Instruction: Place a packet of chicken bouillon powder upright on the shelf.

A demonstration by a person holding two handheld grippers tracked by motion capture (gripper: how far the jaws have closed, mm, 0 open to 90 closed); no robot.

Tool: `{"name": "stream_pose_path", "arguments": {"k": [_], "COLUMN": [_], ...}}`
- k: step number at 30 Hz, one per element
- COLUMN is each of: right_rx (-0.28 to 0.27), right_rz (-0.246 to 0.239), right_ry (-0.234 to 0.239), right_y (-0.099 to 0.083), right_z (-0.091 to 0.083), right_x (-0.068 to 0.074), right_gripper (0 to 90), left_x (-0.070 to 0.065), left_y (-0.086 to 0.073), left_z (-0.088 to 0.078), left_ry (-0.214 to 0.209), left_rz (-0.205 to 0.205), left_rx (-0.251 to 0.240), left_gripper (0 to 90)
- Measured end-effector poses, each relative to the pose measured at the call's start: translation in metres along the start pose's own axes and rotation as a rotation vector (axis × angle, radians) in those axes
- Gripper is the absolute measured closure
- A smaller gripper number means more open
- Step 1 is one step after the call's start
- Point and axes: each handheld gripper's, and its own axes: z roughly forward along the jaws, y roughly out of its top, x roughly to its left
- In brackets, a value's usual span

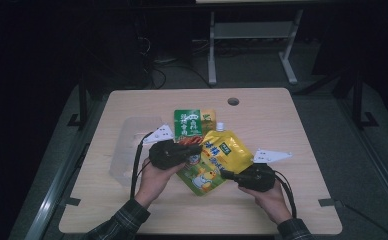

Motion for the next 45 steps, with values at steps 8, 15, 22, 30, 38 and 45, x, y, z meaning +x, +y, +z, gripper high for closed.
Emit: {"name": "stream_pose_path", "arguments": {"k": [8, 15, 22, 30, 38, 45], "right_rx": [0.000, -0.080, -0.070, -0.050, -0.075, -0.097], "right_rz": [-0.051, -0.040, -0.057, -0.084, -0.126, -0.135], "right_ry": [0.001, -0.010, -0.031, -0.040, -0.039, -0.061], "right_y": [0.007, 0.016, 0.019, 0.023, 0.030, 0.041], "right_z": [-0.010, -0.029, -0.029, -0.030, -0.037, -0.040], "right_x": [0.000, -0.005, -0.005, -0.001, 0.005, 0.008], "right_gripper": [84.7, 85.1, 84.8, 86.7, 87.2, 87.2], "left_x": [-0.001, -0.004, -0.006, -0.004, -0.010, -0.025], "left_y": [-0.005, -0.017, -0.020, -0.020, -0.022, -0.037], "left_z": [0.002, 0.011, 0.014, 0.012, 0.005, -0.016], "left_ry": [0.017, 0.026, 0.020, 0.016, 0.088, 0.085], "left_rz": [0.011, 0.016, 0.008, 0.006, 0.064, 0.067], "left_rx": [0.020, 0.101, 0.110, 0.104, 0.155, 0.180], "left_gripper": [88.1, 88.2, 88.2, 86.8, 53.5, 43.7]}}
